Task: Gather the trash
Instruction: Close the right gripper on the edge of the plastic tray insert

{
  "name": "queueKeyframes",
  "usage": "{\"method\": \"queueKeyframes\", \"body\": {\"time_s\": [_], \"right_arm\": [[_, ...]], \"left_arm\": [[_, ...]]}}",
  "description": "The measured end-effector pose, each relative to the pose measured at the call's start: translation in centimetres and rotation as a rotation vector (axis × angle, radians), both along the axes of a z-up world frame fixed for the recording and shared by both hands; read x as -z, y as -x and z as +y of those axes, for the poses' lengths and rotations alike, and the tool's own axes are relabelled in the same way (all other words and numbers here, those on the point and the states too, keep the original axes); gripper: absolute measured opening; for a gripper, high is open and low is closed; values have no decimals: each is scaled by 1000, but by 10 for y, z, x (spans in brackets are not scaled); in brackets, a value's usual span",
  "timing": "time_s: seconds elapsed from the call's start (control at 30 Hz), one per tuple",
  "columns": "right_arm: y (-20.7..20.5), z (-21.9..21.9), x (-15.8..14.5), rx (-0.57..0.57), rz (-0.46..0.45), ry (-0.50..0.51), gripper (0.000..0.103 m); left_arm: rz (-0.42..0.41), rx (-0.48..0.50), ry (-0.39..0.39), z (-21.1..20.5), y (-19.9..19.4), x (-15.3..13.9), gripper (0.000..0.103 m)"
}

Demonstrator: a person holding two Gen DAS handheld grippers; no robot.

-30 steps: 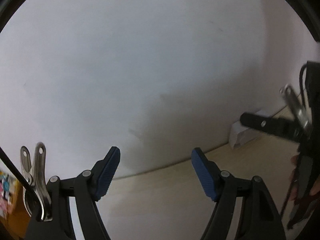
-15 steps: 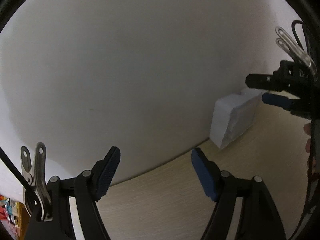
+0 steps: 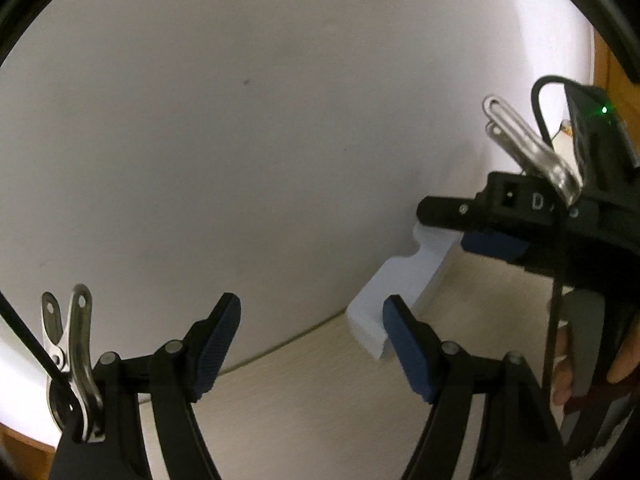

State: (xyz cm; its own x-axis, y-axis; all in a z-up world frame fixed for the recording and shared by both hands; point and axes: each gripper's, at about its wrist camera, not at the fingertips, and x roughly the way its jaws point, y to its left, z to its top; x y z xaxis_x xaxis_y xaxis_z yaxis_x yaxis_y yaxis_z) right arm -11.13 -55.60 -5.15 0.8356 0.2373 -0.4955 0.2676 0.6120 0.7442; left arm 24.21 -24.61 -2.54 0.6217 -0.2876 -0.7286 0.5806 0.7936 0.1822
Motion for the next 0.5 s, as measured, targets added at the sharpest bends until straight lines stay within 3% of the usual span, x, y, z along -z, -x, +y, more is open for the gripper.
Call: {"method": "queueKeyframes", "body": {"time_s": [0.2,0.27,0.33,0.47,0.5], "right_arm": [[-6,0,3,-19,5,-21,69],[-5,0,4,-32,-2,-32,69],[-9,-13,6,-36,-12,-57,68],[-7,-4,-1,-38,-56,-72,48],[-4,4,-3,-31,-61,-69,45]], "left_arm": [[9,36,71,12,-12,7,87],[60,72,104,20,-14,11,84],[120,89,107,26,-16,15,56],[115,90,133,47,-22,8,46],[128,87,142,54,-24,6,39]]}}
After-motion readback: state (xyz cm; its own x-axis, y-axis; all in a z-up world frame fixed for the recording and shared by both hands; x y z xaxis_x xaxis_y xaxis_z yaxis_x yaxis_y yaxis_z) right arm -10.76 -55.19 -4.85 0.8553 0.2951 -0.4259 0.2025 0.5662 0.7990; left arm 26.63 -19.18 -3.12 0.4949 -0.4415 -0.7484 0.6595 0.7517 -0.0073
